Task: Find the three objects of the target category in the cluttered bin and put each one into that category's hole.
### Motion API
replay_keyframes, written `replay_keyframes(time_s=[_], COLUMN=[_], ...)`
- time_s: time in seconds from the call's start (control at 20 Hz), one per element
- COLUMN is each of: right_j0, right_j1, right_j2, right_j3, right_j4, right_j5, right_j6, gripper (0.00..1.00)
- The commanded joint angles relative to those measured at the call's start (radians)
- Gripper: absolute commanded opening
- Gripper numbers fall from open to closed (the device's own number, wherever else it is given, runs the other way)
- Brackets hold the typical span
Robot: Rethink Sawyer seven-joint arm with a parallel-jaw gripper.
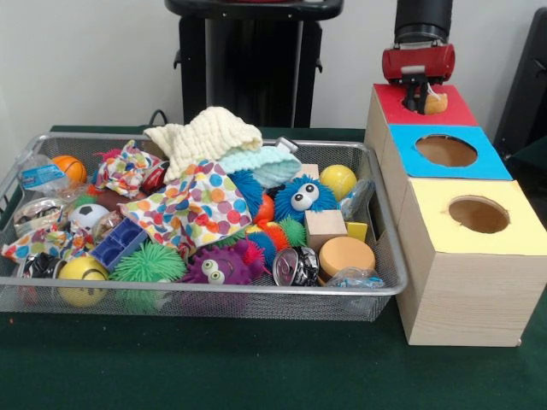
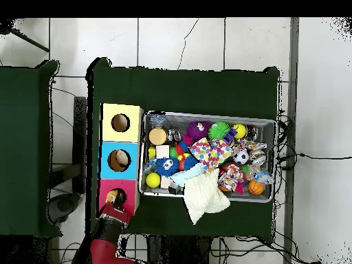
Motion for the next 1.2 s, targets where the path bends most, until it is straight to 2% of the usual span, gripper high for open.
replay_keyframes(time_s=[0.05,0.1,0.15,0.35,0.4,0.45,0.55,0.6,0.7,0.75,0.8,0.9,1.0,1.05,1.2], right_j0=[0.057,0.07,0.044,0.024,0.042,0.027,0.034,0.014,0.045,0.004,0.032,0.014,0.103,0.144,0.268], right_j1=[0.267,0.266,0.267,0.292,0.299,0.306,0.319,0.321,0.319,0.323,0.33,0.336,0.344,0.351,0.392], right_j2=[0.221,0.212,0.221,0.23,0.22,0.225,0.219,0.225,0.208,0.223,0.216,0.223,0.184,0.165,0.137], right_j3=[-0.077,-0.077,-0.076,-0.075,-0.078,-0.081,-0.091,-0.094,-0.1,-0.103,-0.1,-0.104,-0.116,-0.121,-0.118], right_j4=[-0.061,-0.053,-0.101,-0.146,-0.126,-0.155,-0.157,-0.197,-0.156,-0.224,-0.166,-0.199,-0.087,-0.048,0.139], right_j5=[0.514,0.508,0.493,0.413,0.401,0.387,0.38,0.381,0.419,0.413,0.405,0.4,0.415,0.386,0.207], right_j6=[-0.102,-0.11,-0.1,-0.033,-0.03,-0.019,-0.02,-0.021,-0.055,-0.046,-0.025,-0.016,-0.06,-0.068,0.028], gripper=[0.0,0.0,0.0,0.0,0.0,0.0,0.0,0.0,0.0,0.0,0.0,0.0,0.0,0.0,0.0])
